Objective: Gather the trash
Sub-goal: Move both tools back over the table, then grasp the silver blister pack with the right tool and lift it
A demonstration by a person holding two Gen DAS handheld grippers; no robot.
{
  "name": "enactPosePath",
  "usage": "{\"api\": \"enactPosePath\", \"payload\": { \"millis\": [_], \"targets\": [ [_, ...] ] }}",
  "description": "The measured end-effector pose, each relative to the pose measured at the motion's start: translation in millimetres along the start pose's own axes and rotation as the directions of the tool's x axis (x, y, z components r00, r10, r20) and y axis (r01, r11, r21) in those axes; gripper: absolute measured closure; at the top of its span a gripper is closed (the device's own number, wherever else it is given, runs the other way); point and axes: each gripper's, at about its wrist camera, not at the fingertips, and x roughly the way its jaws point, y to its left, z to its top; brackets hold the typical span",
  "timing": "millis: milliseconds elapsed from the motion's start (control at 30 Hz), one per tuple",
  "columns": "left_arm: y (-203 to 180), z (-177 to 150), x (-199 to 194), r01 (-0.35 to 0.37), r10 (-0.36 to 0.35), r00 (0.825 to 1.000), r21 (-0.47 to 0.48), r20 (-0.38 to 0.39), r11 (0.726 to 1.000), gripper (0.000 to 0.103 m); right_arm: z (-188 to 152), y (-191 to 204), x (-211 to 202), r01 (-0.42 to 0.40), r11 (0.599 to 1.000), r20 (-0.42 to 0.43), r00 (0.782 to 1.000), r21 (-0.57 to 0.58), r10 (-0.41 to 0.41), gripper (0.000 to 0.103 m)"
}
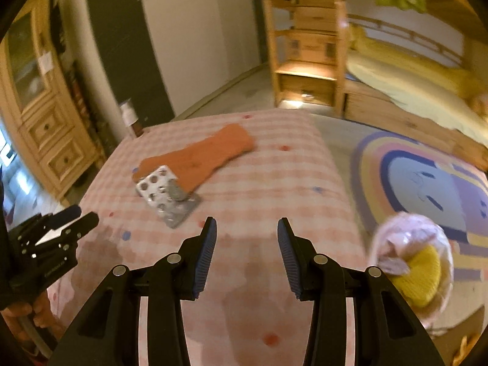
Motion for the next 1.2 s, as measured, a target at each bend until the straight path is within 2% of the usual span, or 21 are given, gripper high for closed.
{"api": "enactPosePath", "payload": {
  "millis": [167, 233, 300, 367, 500, 567, 667, 800, 967, 1033, 1067, 1200],
  "targets": [
    [14.5, 7.3, 13.5, 0.001, -0.001, 1.000, -0.025, -0.008, 1.000, 0.057, 6.8, 29.8, 27.6, -0.078, 0.993, -0.025, 0.997, -0.090, 0.076, 0.060],
    [16.6, 12.1, 16.7, -0.005, 0.005, 1.000, -0.021, -0.003, 1.000, 0.052, 10.6, 41.2, 36.2, -0.114, 0.985, -0.038, 0.993, -0.129, 0.110, 0.060],
    [22.0, 17.7, 19.2, -0.013, 0.014, 1.000, -0.027, 0.008, 1.000, 0.048, 15.8, 50.4, 44.5, -0.139, 0.977, -0.047, 0.990, -0.163, 0.133, 0.055],
    [28.5, 23.9, 23.3, -0.025, 0.025, 1.000, -0.035, 0.016, 0.999, 0.047, 19.9, 56.5, 51.2, -0.159, 0.969, -0.055, 0.987, -0.189, 0.152, 0.042],
    [39.1, 31.8, 31.7, -0.046, 0.047, 0.999, -0.036, 0.015, 0.998, 0.047, 25.7, 69.1, 70.9, -0.165, 0.953, -0.103, 0.984, -0.253, 0.143, 0.036],
    [42.6, 32.2, 35.4, -0.066, 0.066, 0.998, -0.027, 0.009, 0.997, 0.047, 27.5, 71.1, 81.5, -0.163, 0.951, -0.131, 0.982, -0.261, 0.133, 0.036],
    [48.4, 31.6, 36.7, -0.059, 0.059, 0.998, -0.040, -0.002, 0.997, 0.047, 29.9, 69.0, 92.1, -0.146, 0.953, -0.152, 0.982, -0.264, 0.109, 0.035],
    [54.8, 26.5, 33.5, -0.049, 0.049, 0.999, -0.064, -0.008, 0.997, 0.045, 27.4, 65.4, 94.2, -0.156, 0.951, -0.174, 0.978, -0.266, 0.112, 0.034],
    [55.3, 20.4, 27.9, -0.030, 0.030, 0.999, -0.078, -0.011, 0.997, 0.045, 17.6, 71.7, 87.8, -0.166, 0.932, -0.182, 0.977, -0.322, 0.111, 0.034],
    [55.6, 18.0, 25.4, -0.042, 0.041, 0.999, -0.073, -0.006, 0.996, 0.045, 13.9, 73.6, 84.9, -0.165, 0.928, -0.173, 0.979, -0.333, 0.111, 0.039],
    [56.1, 17.3, 24.8, -0.044, 0.044, 0.999, -0.073, -0.005, 0.996, 0.045, 12.8, 74.2, 83.5, -0.167, 0.928, -0.170, 0.979, -0.334, 0.114, 0.045],
    [60.6, 12.1, 24.6, -0.055, 0.054, 0.998, -0.090, -0.013, 0.994, 0.045, 8.6, 76.2, 76.7, -0.162, 0.924, -0.152, 0.982, -0.345, 0.115, 0.048]
  ]
}}
